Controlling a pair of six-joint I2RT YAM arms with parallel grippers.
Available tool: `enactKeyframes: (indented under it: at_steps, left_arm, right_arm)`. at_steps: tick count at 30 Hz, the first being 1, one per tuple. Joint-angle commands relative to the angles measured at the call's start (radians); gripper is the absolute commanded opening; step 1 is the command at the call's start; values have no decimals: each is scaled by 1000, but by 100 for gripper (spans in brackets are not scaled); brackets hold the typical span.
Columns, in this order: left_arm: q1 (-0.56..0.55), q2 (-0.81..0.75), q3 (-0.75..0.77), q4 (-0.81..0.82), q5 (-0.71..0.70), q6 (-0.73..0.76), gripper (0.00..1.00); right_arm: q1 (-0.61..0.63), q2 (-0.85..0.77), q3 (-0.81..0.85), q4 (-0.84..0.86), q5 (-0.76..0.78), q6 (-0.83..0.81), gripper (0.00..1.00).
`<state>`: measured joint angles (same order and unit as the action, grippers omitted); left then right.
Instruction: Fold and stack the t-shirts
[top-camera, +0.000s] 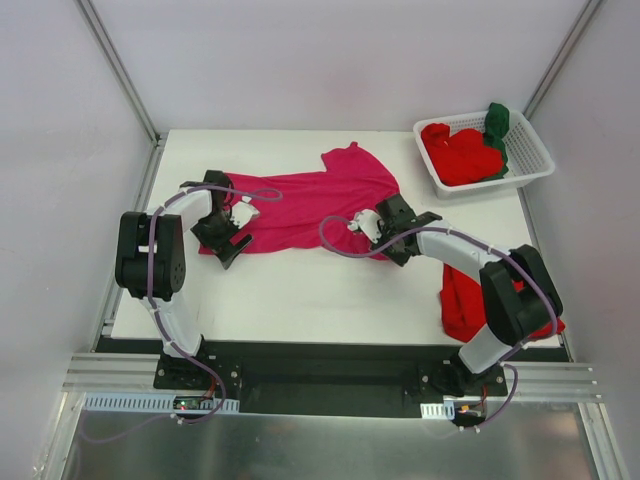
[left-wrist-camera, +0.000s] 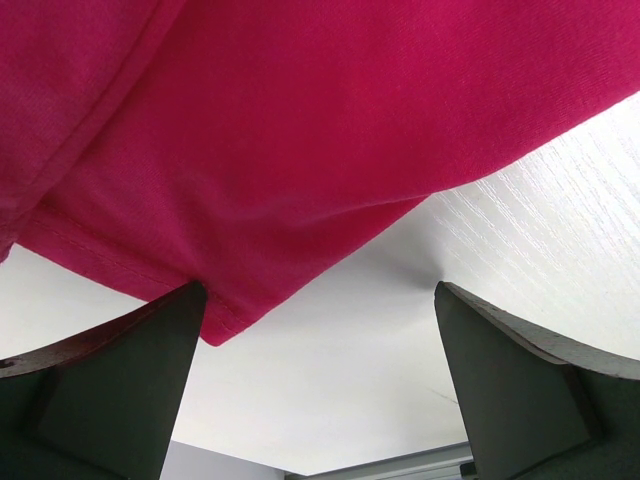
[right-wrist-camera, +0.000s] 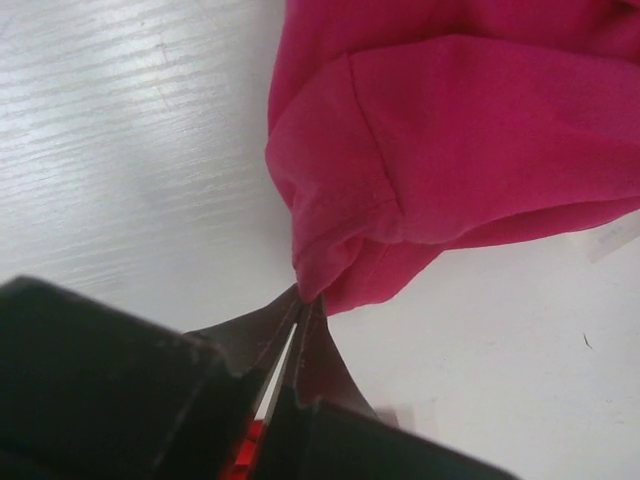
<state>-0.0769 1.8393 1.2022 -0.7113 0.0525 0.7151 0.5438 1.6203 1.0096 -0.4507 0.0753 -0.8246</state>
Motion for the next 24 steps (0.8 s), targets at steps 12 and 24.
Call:
enactKeyframes:
  at_steps: [12,24]
  left_arm:
    - [5,9,19,-7,41,29,99]
    - [8,-9,10,-5,18,63,99]
  right_arm:
    - [-38,-111,-38,-124,27,-76,1]
    - [-61,-142,-101,-140,40,-111,1]
